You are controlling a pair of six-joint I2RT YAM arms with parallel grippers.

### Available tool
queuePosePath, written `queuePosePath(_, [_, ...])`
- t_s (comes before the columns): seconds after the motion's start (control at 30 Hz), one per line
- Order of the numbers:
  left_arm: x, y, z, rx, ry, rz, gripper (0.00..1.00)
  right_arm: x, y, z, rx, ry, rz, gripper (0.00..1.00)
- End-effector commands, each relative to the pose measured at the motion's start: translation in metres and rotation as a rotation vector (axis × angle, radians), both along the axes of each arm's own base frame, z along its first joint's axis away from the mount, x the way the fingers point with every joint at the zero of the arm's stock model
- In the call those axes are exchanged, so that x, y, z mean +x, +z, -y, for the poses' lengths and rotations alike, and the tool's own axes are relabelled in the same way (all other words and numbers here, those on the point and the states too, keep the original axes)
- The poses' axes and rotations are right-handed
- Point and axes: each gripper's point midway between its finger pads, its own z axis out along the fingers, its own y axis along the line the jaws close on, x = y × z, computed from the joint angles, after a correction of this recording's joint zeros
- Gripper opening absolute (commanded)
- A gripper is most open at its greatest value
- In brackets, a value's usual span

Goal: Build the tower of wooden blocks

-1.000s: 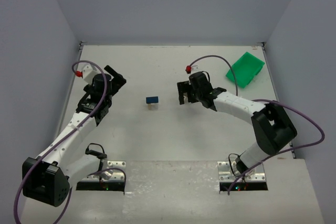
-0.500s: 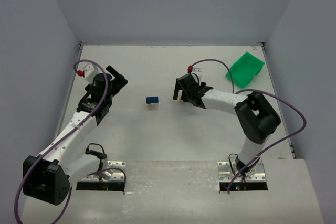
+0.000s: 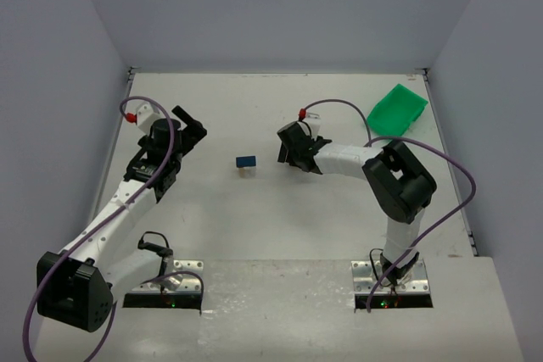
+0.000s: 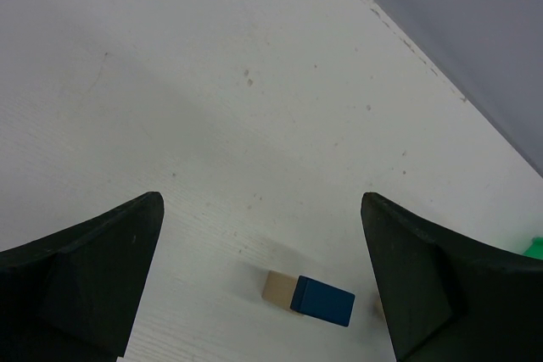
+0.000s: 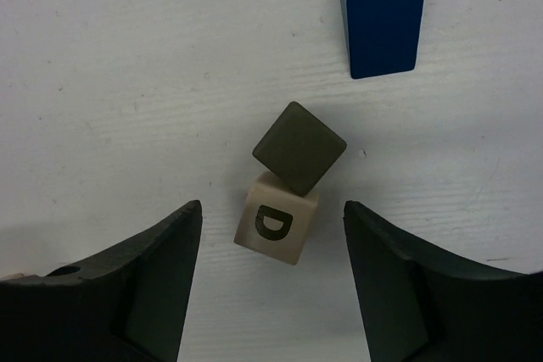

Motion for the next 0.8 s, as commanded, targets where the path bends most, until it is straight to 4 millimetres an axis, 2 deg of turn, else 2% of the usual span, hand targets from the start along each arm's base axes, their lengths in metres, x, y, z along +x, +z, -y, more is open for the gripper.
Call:
queuePosePath(0.0, [0.005, 0.02, 0.0, -0.012, -0.003, 0.074, 1.0, 0.012, 0.015, -0.003, 0.017, -0.044, 0.059, 0.6])
queuePosePath(0.1, [0.005, 0.02, 0.001, -0.014, -0.005, 0.074, 1.0, 0.01, 0.016, -0.002, 0.011, -0.046, 0.065, 0.5])
queuePosePath(0.2, [0.004, 0.021, 0.001, -0.017, -0.009, 0.078, 1.0, 0.008, 0.021, -0.002, 0.008, -0.036, 0.077, 0.33])
queuePosePath(0.33, [0.003, 0.023, 0.001, -0.02, -0.01, 0.086, 1.0, 0.005, 0.026, -0.003, -0.002, -0.023, 0.091, 0.22])
queuePosePath(0.4, [0.002, 0.023, 0.001, -0.022, -0.009, 0.088, 1.0, 0.005, 0.032, -0.005, -0.011, -0.015, 0.109, 0.2])
queuePosePath(0.57, [0.001, 0.025, 0.0, -0.022, -0.005, 0.092, 1.0, 0.005, 0.063, -0.017, -0.026, 0.031, 0.187, 0.17])
queuePosePath(0.67, [0.0, 0.024, -0.001, -0.019, -0.001, 0.09, 1.0, 0.006, 0.088, -0.031, -0.024, 0.076, 0.242, 0.17])
queuePosePath(0.77, [0.0, 0.025, -0.002, -0.018, 0.006, 0.091, 1.0, 0.001, 0.114, -0.057, -0.021, 0.157, 0.296, 0.18])
